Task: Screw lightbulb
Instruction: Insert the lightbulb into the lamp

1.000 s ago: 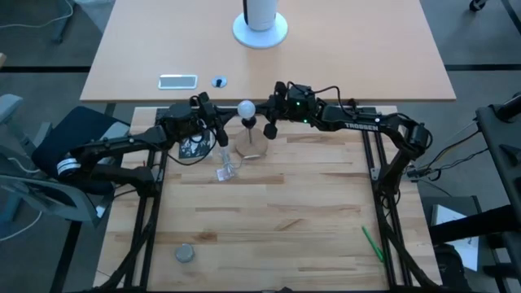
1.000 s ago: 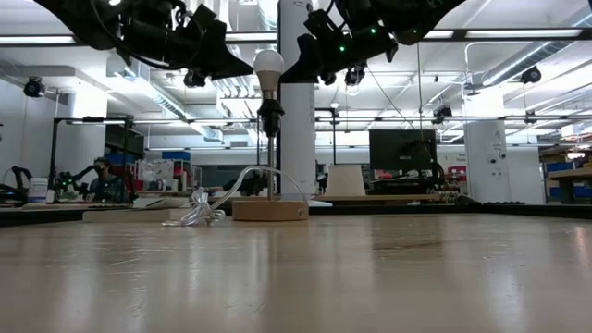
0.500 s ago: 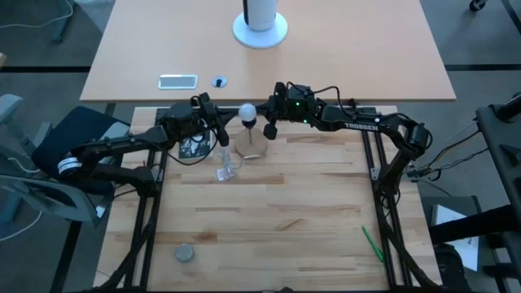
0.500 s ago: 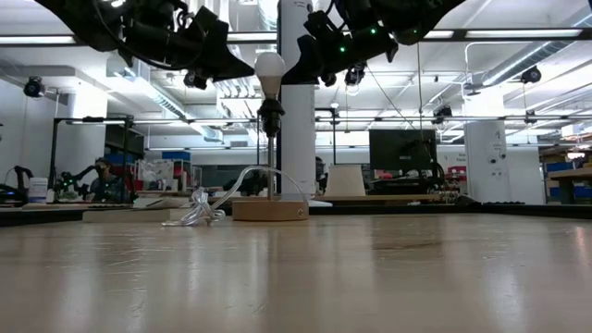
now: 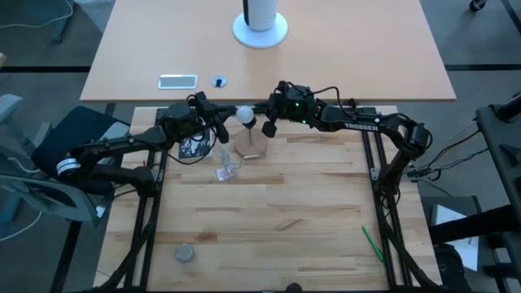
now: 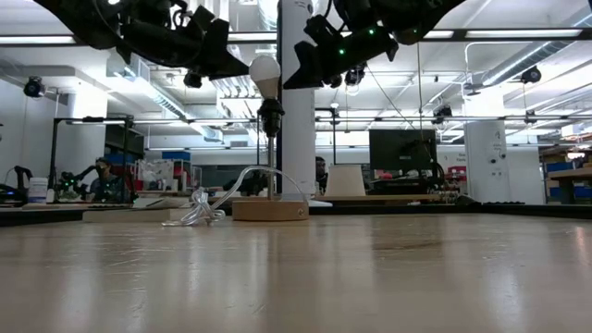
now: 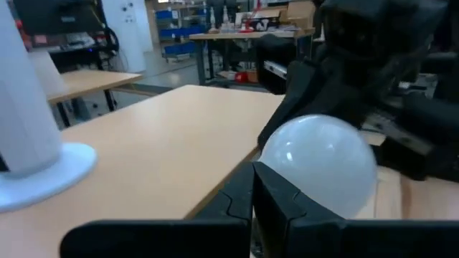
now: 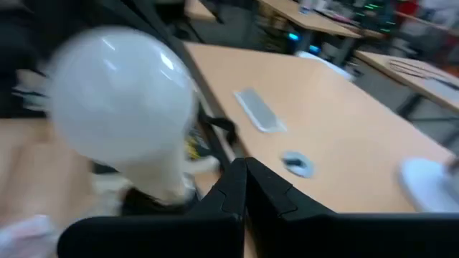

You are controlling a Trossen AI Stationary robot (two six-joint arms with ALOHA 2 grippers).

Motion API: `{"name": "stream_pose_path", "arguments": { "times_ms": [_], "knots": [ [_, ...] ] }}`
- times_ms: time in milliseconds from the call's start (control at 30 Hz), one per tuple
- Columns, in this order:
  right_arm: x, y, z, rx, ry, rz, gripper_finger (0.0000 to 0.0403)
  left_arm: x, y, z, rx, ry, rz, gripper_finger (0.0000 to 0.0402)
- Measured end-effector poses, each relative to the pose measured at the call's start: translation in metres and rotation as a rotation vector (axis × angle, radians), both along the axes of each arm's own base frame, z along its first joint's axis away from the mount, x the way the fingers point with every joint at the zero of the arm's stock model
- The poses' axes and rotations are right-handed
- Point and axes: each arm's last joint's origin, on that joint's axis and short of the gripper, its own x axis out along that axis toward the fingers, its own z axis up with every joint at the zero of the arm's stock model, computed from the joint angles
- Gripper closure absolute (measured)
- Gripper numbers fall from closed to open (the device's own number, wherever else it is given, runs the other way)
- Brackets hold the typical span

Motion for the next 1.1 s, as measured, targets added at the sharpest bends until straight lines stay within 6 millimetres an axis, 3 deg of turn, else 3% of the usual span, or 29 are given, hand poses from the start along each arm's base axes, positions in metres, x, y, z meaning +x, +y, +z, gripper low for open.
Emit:
{"name": "stream_pose_path", "arguments": {
  "times_ms": [167,333,700,1100],
  "knots": [
    [-0.007,-0.003,0.005,-0.059,0.047,-0.091,0.0403,-0.011,-0.009,0.006,0.05,0.07,-0.072,0.0401],
    [-0.011,-0.002,0.011,-0.072,0.031,-0.036,0.0403,-0.017,-0.014,0.006,0.08,0.126,-0.118,0.0401],
    [-0.003,0.0,0.009,-0.061,-0.034,0.152,0.0403,-0.006,-0.007,-0.002,0.086,0.136,-0.119,0.0401],
    [0.0,0.001,0.008,-0.059,-0.042,0.174,0.0403,-0.003,-0.006,0.0,0.107,0.102,-0.116,0.0401]
  ]
}}
